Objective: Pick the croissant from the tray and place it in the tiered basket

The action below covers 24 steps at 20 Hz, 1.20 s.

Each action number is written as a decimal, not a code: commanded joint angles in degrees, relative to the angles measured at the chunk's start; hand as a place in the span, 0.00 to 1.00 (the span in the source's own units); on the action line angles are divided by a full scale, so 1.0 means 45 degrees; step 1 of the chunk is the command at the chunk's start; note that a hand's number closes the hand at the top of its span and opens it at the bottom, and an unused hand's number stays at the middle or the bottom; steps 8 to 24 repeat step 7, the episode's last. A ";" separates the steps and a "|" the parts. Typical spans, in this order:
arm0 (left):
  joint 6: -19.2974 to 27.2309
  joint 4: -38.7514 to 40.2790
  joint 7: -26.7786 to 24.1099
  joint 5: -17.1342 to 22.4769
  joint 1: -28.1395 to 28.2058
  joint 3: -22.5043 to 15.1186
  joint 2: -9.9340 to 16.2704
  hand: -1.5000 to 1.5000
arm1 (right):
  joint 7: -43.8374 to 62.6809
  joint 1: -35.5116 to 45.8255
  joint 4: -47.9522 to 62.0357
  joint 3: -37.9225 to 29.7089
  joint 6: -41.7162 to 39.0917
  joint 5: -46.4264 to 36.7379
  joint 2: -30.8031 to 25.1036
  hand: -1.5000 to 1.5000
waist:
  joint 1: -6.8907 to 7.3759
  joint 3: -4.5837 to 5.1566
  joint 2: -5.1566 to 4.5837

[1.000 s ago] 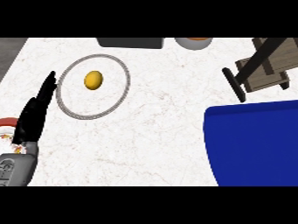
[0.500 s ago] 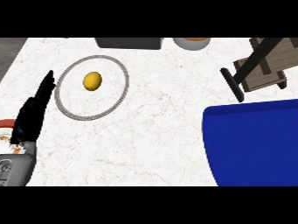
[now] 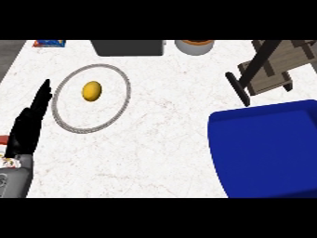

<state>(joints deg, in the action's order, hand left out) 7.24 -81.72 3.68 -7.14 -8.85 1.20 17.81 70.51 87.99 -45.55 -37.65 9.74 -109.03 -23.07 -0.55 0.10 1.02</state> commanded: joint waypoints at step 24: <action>-0.0097 0.0002 0.0214 0.0133 0.0434 0.0429 0.0329 0.50 | 0.1760 -0.0839 -0.6112 0.0413 -0.2110 -0.1021 0.3563 0.00 | -0.0753 -0.0018 0.0349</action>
